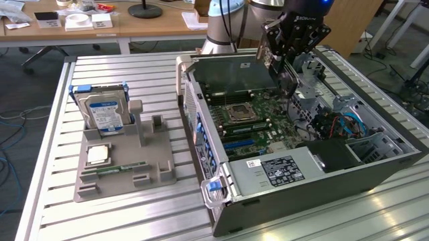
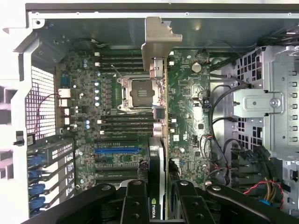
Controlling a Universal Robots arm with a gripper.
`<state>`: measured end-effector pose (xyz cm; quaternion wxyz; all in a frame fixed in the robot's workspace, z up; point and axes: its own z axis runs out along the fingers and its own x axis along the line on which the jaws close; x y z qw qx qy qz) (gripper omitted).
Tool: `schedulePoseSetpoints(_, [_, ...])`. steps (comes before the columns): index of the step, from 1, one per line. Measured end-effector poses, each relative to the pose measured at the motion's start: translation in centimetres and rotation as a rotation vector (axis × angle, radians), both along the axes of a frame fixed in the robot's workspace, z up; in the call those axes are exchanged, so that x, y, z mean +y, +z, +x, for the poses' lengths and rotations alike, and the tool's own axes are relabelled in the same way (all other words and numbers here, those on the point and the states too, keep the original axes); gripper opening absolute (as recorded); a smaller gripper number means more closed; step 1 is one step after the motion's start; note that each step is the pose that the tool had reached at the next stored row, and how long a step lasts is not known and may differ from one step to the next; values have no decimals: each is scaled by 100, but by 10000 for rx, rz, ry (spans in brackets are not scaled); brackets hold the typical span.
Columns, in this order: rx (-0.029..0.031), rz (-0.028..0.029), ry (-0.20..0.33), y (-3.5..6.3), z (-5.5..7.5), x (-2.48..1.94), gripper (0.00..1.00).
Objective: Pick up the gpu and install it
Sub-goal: 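Pick up the gpu and move the gpu toward the slot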
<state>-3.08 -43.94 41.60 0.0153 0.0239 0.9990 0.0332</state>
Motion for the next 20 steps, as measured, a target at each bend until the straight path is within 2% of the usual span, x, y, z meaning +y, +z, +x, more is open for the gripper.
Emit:
schedulePoseSetpoints(16, [0,0,0,0,258,0,27])
schedulePoseSetpoints(17, [0,-1,0,0,405,0,27])
schedulePoseSetpoints(20, [0,0,0,0,405,0,27])
